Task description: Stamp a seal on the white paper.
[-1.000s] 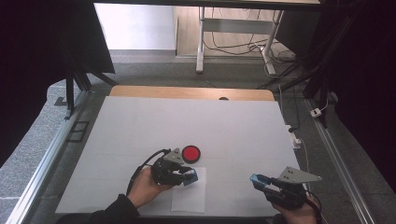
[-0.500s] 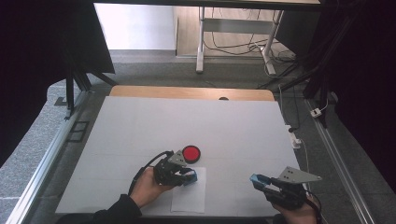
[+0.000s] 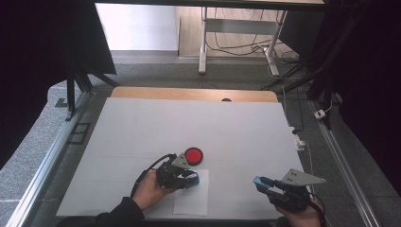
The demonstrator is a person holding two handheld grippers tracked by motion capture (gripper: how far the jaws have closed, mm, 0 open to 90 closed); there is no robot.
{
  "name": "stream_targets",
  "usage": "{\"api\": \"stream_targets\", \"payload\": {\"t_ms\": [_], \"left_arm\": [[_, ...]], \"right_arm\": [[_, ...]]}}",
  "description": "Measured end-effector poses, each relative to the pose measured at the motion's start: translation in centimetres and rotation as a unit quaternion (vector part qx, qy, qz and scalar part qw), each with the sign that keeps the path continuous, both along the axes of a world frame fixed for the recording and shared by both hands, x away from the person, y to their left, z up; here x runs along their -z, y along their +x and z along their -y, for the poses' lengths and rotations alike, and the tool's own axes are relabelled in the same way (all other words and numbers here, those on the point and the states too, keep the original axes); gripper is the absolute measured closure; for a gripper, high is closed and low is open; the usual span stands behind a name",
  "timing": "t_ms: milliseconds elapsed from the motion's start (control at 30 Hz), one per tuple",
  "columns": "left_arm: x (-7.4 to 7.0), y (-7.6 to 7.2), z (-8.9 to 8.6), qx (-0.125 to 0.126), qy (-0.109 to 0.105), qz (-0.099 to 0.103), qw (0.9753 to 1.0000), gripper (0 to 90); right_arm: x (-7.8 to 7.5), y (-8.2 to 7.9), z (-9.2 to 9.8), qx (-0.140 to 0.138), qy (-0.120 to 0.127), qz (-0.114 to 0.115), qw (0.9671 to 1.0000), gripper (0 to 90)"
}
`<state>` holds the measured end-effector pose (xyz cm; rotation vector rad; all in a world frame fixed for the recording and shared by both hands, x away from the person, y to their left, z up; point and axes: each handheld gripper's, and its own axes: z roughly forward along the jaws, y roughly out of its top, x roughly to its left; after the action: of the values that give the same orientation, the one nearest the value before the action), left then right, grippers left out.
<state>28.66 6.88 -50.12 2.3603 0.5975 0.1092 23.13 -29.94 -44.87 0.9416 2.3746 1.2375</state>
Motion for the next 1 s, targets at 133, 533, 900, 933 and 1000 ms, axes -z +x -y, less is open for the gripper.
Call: {"api": "stream_targets", "payload": {"t_ms": [133, 533, 900, 933, 1000], "left_arm": [[-0.07, -0.23, 0.21, 0.003, 0.013, 0.01, 0.9999, 70.7], [0.2, 0.27, -0.24, -0.006, -0.01, -0.016, 0.9998, 70.9], [0.13, 0.06, -0.06, -0.004, 0.0, -0.008, 1.0, 70.9], [0.1, 0.0, 0.03, -0.003, 0.002, -0.005, 1.0, 70.9], [0.08, -0.03, 0.07, -0.004, 0.005, -0.005, 1.0, 70.9]], "right_arm": [[0.0, 0.0, -0.02, -0.001, 0.0, -0.001, 1.0, 68.7], [0.01, 0.0, -0.04, 0.0, 0.0, 0.0, 1.0, 68.7], [0.02, 0.01, -0.07, 0.0, 0.0, 0.0, 1.0, 68.7], [0.02, 0.01, -0.07, 0.001, 0.0, 0.0, 1.0, 68.7], [0.02, 0.02, -0.06, 0.0, 0.0, -0.001, 1.0, 68.8]]}}
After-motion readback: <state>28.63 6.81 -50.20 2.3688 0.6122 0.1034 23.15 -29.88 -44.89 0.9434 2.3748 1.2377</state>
